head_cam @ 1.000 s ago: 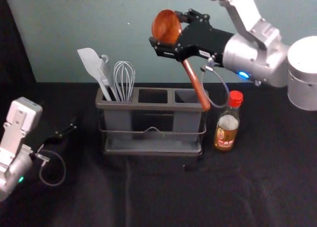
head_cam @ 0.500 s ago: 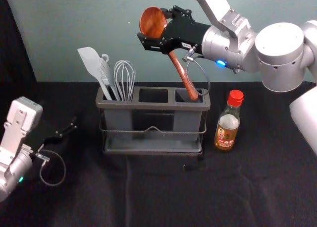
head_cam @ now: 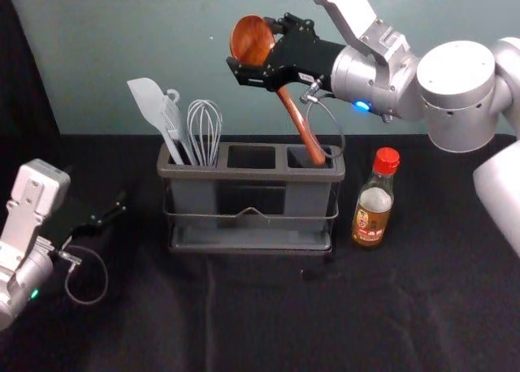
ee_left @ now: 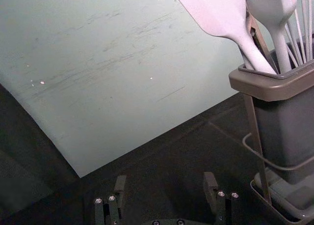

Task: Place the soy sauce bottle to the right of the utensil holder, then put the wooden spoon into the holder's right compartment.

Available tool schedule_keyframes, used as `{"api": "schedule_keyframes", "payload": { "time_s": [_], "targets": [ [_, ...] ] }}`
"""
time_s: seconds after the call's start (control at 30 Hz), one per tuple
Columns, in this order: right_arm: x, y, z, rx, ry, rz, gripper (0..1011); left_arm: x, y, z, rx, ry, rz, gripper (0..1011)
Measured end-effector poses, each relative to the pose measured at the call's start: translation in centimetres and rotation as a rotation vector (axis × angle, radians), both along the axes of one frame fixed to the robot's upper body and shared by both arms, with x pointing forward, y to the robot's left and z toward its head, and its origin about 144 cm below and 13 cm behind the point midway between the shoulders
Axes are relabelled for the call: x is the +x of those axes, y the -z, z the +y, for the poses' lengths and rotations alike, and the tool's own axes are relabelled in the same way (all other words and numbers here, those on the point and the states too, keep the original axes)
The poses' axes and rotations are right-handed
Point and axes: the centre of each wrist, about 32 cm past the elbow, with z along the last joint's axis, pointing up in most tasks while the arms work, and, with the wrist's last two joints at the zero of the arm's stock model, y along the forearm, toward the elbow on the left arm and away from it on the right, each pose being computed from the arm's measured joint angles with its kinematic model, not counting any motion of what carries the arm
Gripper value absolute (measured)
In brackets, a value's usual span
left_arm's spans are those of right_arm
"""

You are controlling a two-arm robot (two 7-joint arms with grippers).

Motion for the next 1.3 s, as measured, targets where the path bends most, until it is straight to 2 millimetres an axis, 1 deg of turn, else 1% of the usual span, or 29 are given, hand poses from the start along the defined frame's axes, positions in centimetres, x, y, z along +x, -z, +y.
{"api": "schedule_keyframes", "payload": {
  "time_s": [0.77,1.0,1.3],
  "targets": [
    [-0.6,1.2,-0.8,0.011,0.001,0.007,842,0.0,0.0,0.0,0.000,0.000,0.000,1011],
    [-1.4,1.2,-1.4,0.020,-0.002,-0.005,842,0.0,0.0,0.0,0.000,0.000,0.000,1012],
    [-3.1,0.5,-2.4,0.032,-0.012,-0.027,843,0.0,0.0,0.0,0.000,0.000,0.000,1011]
  ]
}}
